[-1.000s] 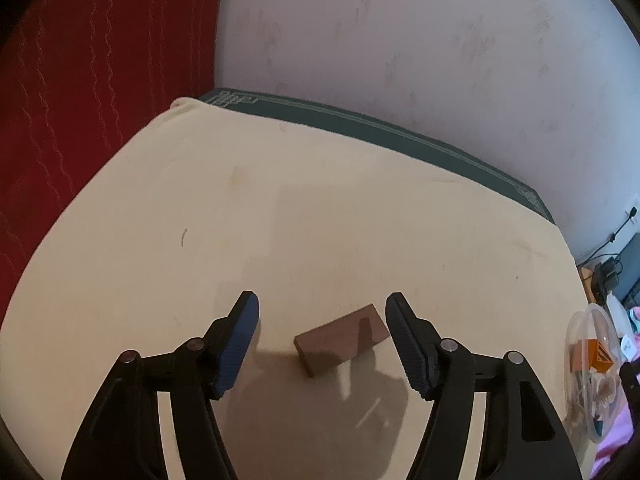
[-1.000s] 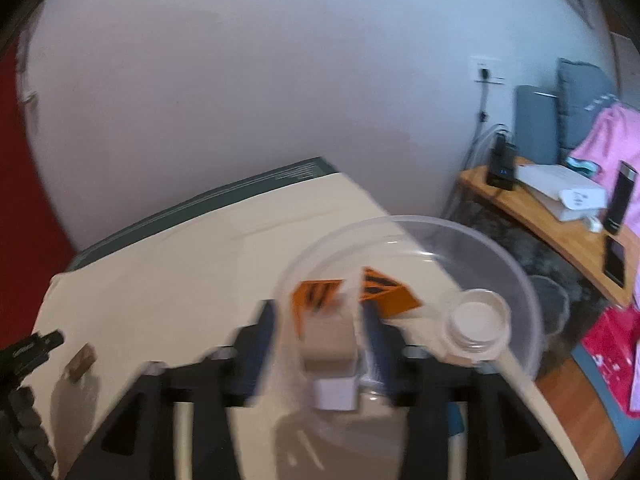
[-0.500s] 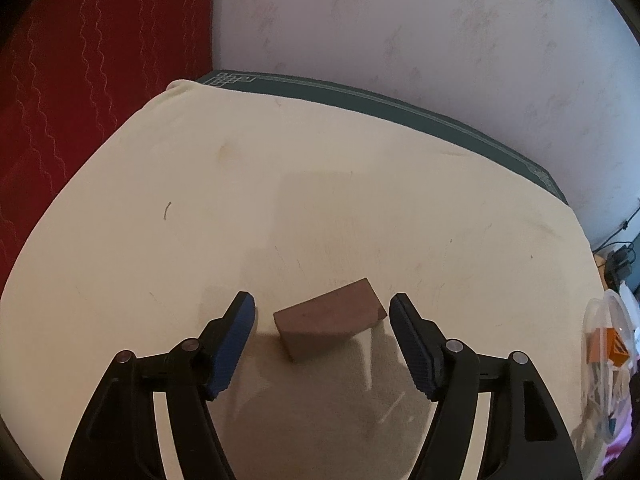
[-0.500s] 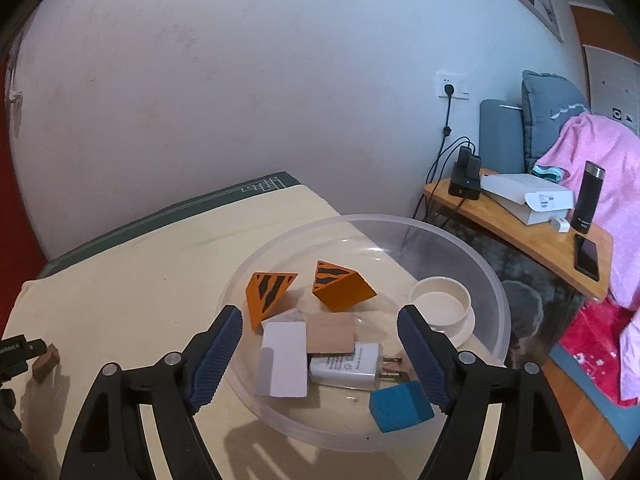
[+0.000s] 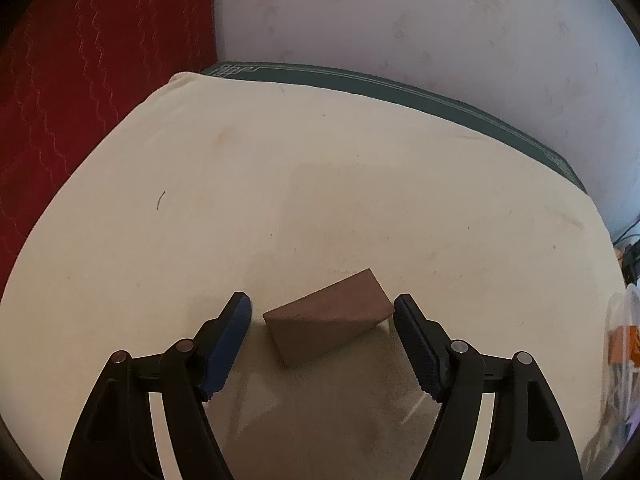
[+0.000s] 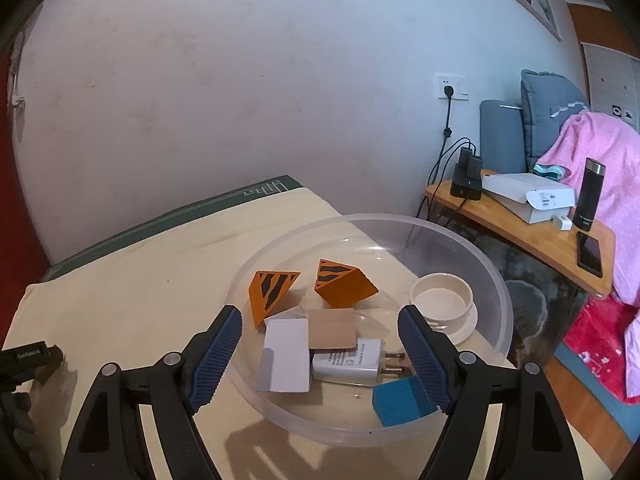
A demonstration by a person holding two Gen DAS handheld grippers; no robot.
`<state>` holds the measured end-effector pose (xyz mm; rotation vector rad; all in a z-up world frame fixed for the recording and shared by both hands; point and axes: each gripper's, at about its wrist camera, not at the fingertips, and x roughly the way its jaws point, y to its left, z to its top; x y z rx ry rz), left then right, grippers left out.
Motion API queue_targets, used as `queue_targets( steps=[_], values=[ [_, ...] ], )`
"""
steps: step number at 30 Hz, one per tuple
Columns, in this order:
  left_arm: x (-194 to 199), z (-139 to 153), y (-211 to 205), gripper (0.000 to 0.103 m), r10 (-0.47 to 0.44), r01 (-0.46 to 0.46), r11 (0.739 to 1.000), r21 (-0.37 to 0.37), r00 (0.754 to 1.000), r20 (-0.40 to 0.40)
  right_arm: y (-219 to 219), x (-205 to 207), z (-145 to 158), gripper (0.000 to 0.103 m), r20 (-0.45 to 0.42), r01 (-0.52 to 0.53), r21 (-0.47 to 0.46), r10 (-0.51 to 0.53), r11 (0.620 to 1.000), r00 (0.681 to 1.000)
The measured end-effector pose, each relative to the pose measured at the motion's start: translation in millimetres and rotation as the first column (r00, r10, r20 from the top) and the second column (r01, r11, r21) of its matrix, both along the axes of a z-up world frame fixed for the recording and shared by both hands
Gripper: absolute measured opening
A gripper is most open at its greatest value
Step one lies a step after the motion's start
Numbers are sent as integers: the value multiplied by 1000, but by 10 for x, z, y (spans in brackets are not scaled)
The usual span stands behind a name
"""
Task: Organize rigid objects
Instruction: 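Carry the tan cube into the clear bowl and open the right gripper, then carry the brown block into the clear bowl and open the left gripper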
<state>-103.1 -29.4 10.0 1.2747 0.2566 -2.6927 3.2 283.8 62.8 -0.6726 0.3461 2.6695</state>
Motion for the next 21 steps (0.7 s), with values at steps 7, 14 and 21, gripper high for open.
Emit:
queue_targets(
  steps=[7, 14, 21],
  values=[
    [12, -14, -1, 65, -36, 36, 999, -15, 999, -11, 16, 0, -9, 84, -2, 5, -8, -5, 1000, 1000],
    [62, 78, 30, 65, -72, 72, 997, -16, 996, -53, 15, 3, -11, 84, -6, 10, -9, -10, 1000, 1000],
    [130, 163, 109, 65, -103, 102, 995, -17, 992, -77, 29, 19, -2, 84, -15, 19, -15, -20, 1000, 1000]
  ],
)
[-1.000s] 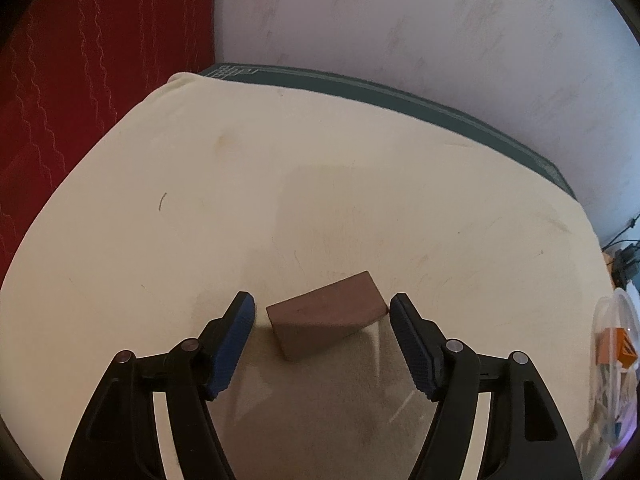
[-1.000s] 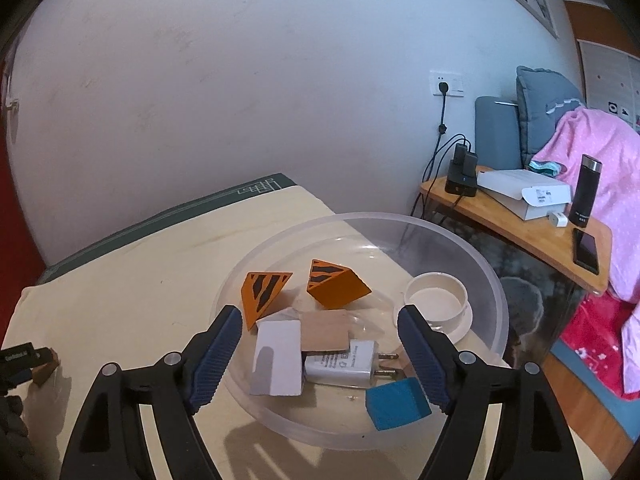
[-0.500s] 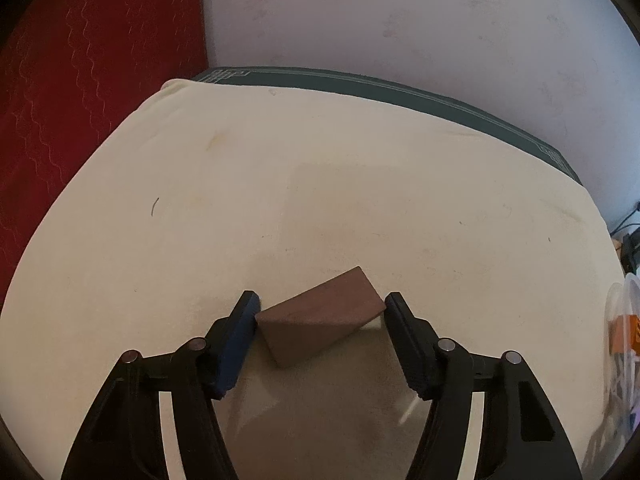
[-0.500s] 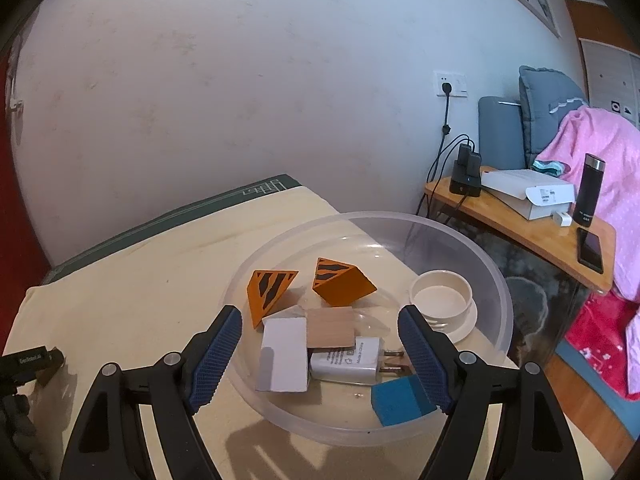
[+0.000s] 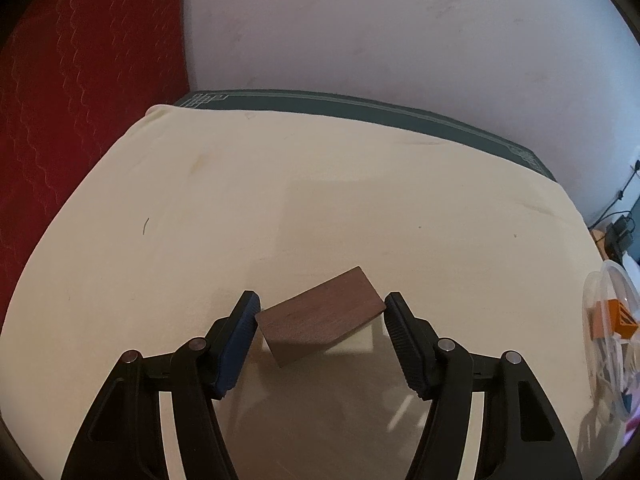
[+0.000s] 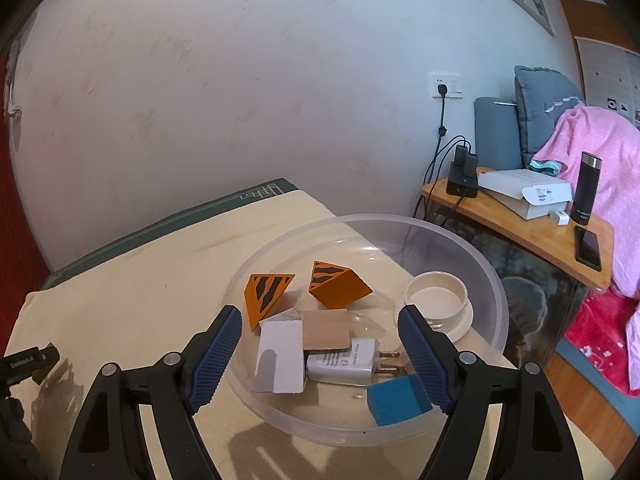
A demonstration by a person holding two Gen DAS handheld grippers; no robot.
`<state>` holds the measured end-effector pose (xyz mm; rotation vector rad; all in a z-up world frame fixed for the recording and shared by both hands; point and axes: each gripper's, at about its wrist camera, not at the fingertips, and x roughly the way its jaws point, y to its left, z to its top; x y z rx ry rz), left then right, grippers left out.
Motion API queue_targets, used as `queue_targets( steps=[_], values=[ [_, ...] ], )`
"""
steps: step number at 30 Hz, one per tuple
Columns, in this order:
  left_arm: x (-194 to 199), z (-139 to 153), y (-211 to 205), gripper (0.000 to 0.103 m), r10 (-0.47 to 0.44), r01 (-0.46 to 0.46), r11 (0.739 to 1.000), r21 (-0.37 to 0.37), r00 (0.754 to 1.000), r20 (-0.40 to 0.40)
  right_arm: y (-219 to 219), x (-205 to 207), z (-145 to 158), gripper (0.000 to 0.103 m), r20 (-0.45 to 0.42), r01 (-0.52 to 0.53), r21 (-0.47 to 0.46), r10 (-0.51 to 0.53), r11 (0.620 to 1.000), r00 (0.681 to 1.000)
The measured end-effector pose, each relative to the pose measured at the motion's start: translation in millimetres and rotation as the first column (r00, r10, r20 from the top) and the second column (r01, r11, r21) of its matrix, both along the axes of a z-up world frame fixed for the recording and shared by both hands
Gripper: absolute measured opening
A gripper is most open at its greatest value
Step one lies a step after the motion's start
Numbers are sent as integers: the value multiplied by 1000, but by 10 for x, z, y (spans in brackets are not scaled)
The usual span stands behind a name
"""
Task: Organize rigid objects
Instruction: 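Carry the brown block into the clear bowl and open the left gripper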
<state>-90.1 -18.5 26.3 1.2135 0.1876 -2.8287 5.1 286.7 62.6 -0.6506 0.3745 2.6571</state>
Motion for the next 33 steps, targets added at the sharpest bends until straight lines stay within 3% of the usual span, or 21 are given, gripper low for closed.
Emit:
queue_targets(
  steps=[13, 19, 33],
  values=[
    [132, 170, 268, 65, -78, 78, 997, -20, 996, -39, 347, 182, 87, 85, -31, 94, -67, -96, 993, 995],
    [233, 256, 456, 65, -132, 131, 991, -28, 990, -54, 554, 278, 87, 86, -22, 147, -47, -148, 988, 989],
    [412, 354, 1132, 65, -302, 301, 953, -24, 953, -40, 841, 399, 51, 86, -10, 199, -61, -200, 978, 980]
  ],
)
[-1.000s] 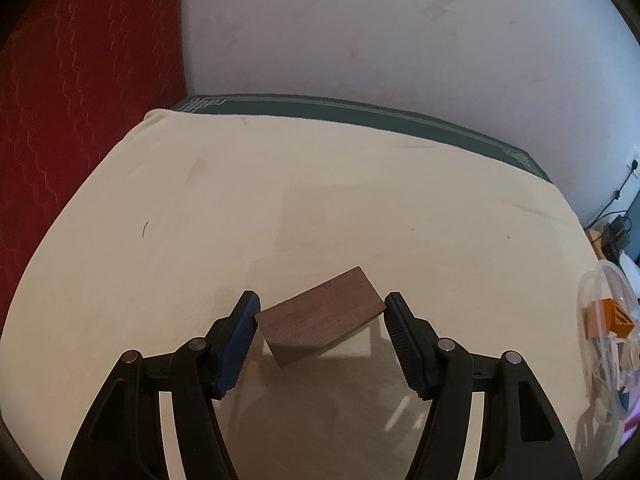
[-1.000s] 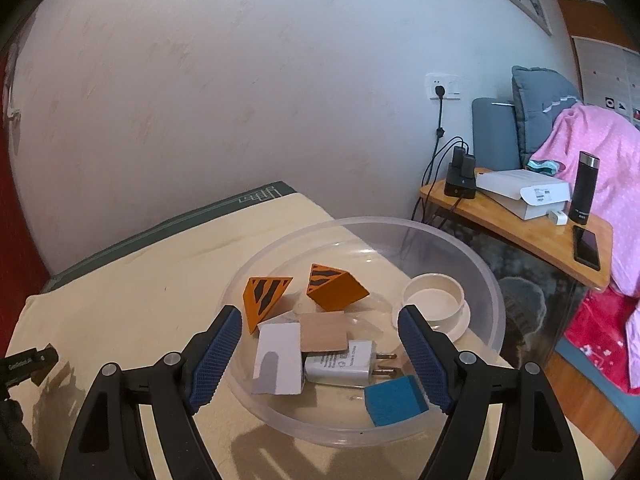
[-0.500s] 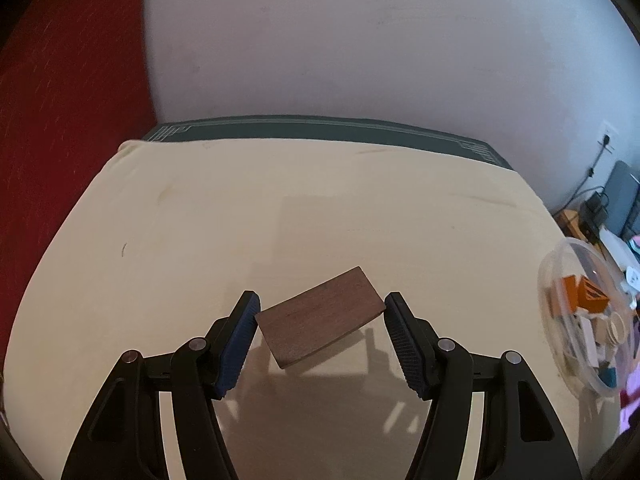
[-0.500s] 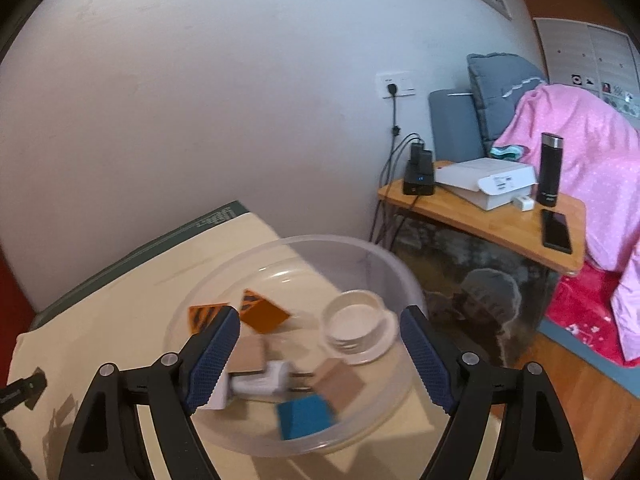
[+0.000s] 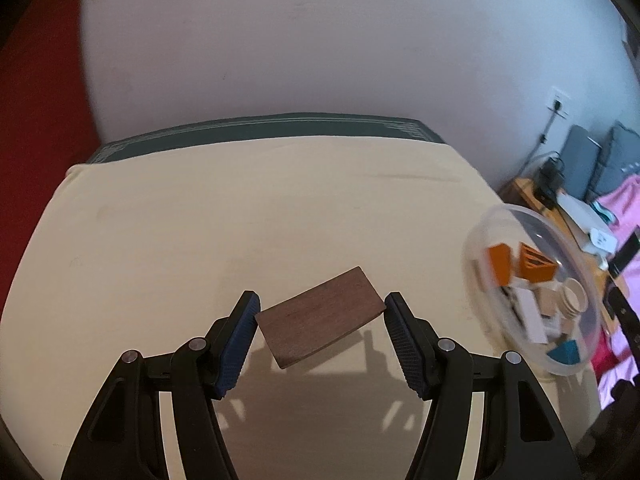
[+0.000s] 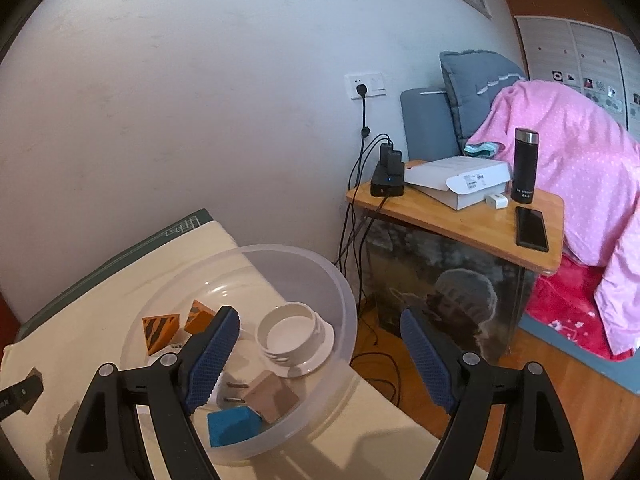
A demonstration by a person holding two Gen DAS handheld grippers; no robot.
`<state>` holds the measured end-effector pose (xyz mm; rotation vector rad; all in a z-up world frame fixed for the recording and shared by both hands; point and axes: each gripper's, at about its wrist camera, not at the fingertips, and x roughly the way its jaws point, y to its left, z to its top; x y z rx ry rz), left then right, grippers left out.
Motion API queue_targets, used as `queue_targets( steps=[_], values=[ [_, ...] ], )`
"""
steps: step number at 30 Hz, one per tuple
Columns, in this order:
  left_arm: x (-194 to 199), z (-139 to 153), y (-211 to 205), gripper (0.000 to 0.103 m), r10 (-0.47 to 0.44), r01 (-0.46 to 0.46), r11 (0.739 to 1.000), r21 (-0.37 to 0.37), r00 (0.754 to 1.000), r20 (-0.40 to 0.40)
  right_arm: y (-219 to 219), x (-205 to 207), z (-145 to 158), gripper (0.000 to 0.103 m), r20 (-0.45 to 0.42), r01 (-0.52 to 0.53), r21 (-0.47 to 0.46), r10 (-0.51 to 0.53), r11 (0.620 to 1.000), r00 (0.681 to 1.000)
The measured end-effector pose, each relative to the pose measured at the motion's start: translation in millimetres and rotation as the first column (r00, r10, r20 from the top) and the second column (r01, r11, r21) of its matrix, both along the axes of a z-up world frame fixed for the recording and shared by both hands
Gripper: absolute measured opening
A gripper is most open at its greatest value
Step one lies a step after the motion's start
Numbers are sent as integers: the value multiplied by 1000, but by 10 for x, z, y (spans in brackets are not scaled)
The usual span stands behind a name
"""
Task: Organize rigid objects
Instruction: 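Carry the brown block into the clear bowl and open the left gripper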
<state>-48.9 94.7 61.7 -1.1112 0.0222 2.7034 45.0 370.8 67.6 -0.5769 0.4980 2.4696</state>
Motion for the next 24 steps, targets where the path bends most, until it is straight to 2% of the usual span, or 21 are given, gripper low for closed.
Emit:
queue_targets(
  steps=[10, 24],
  values=[
    [69, 111, 596, 65, -135, 135, 991, 4, 991, 3, 54, 23, -49, 89, -14, -2, -50, 1, 999, 1000],
    [25, 189, 1308, 65, -292, 292, 956, 20, 956, -2, 35, 27, -111, 91, -2, 1, -82, -1, 997, 1000]
  ],
)
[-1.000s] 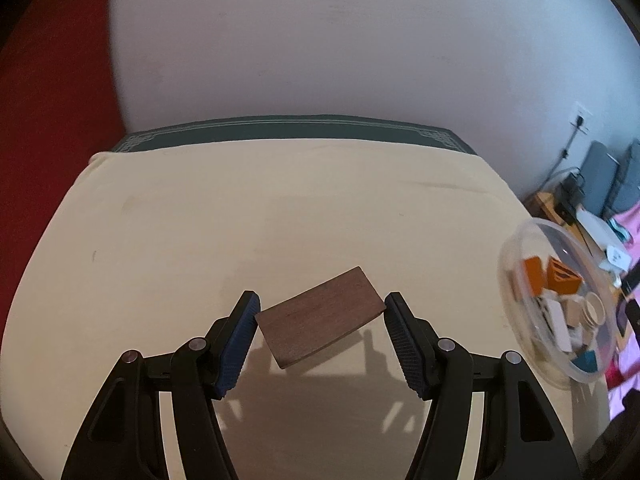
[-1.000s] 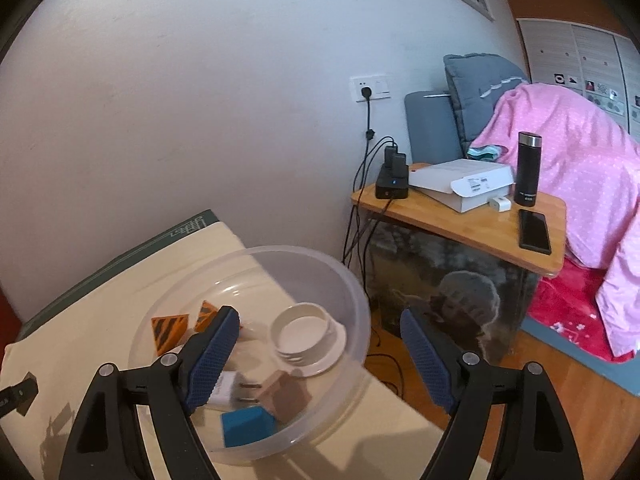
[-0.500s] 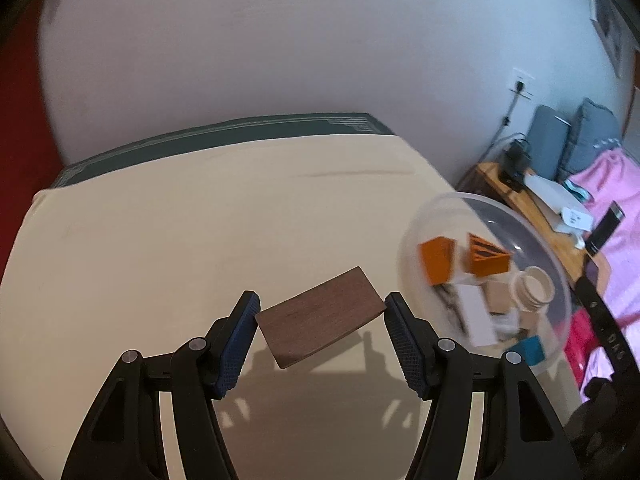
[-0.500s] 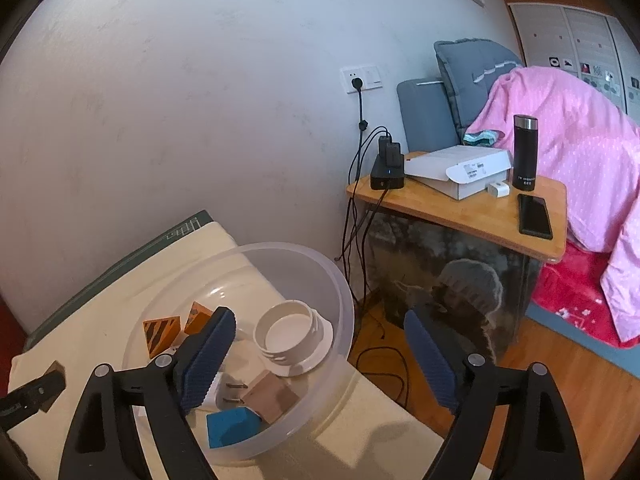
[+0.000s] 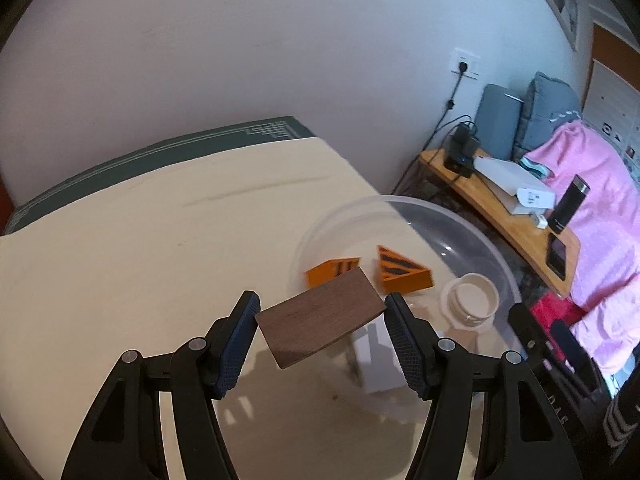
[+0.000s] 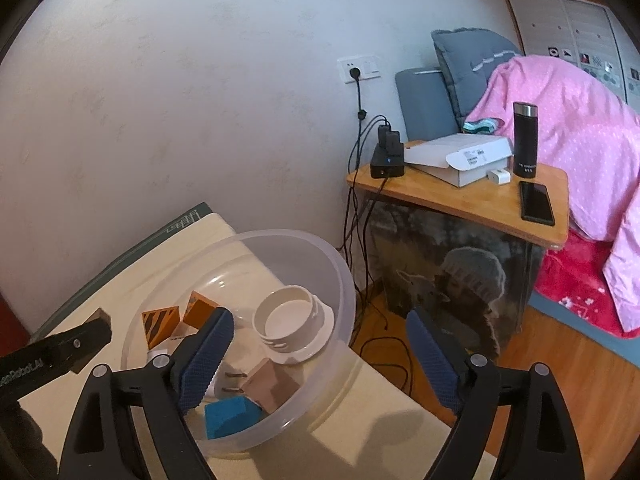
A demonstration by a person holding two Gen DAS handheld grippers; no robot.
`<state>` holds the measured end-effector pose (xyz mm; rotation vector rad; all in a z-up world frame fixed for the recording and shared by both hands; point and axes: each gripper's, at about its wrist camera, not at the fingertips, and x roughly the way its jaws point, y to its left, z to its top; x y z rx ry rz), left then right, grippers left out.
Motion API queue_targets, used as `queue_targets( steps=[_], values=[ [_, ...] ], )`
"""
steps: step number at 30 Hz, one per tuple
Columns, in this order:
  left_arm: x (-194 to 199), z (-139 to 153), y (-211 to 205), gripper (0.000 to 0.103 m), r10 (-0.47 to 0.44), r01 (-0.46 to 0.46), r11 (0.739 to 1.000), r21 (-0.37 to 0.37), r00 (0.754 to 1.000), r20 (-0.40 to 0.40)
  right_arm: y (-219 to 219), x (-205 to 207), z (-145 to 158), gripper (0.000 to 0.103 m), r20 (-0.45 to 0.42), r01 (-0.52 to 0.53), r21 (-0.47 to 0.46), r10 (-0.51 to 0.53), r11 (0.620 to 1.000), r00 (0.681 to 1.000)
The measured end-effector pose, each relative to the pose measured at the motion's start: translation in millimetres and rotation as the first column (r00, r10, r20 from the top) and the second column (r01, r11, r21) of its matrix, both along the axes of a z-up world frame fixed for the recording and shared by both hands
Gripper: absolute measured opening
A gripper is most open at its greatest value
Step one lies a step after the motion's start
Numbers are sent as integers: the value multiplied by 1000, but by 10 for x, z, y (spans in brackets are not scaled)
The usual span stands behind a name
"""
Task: Organize rigid objects
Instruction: 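Carry the brown block into the clear bowl and open the left gripper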
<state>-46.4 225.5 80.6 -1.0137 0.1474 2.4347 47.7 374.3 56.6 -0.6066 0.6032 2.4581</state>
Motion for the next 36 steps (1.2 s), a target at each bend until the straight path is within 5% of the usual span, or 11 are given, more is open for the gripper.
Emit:
queue_targets(
  steps=[12, 22, 36],
  values=[
    [-80, -31, 319, 70, -66, 66, 998, 17, 997, 39, 24, 22, 1, 91, 0, 8, -12, -8, 1000, 1000],
    [-195, -94, -86, 72, 61, -63, 998, 25, 996, 64, 39, 12, -11, 94, -7, 6, -14, -6, 1000, 1000],
    [36, -172, -344, 77, 167, -171, 982, -78, 984, -53, -46, -43, -24, 100, 5, -42, 7, 42, 999, 999]
  ],
)
